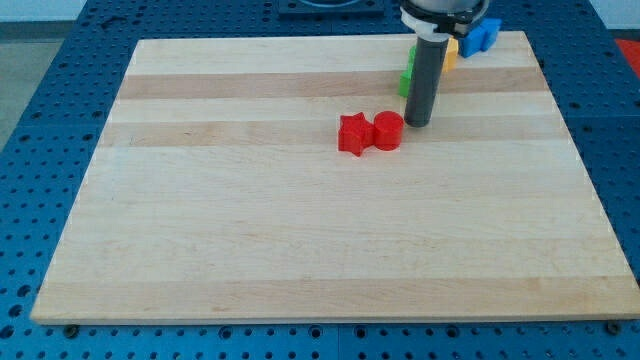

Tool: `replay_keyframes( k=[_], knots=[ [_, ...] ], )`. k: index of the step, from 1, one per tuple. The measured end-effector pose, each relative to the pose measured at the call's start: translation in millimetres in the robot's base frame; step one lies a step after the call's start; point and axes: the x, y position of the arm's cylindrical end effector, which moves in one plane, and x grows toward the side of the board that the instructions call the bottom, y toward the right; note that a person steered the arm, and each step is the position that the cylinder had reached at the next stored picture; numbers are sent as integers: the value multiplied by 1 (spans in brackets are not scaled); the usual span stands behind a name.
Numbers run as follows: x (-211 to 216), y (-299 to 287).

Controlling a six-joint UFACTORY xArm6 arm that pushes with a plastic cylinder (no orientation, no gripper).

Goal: Point your arm at the blue triangle

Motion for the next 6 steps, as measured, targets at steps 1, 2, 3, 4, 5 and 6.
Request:
replay_keyframes(
  k=[1,2,3,4,5,6],
  knots=[
    [-3,43],
    [-13,84],
    [-33,137],
    [-71,176],
    [-107,199],
    [-150,205]
  ],
)
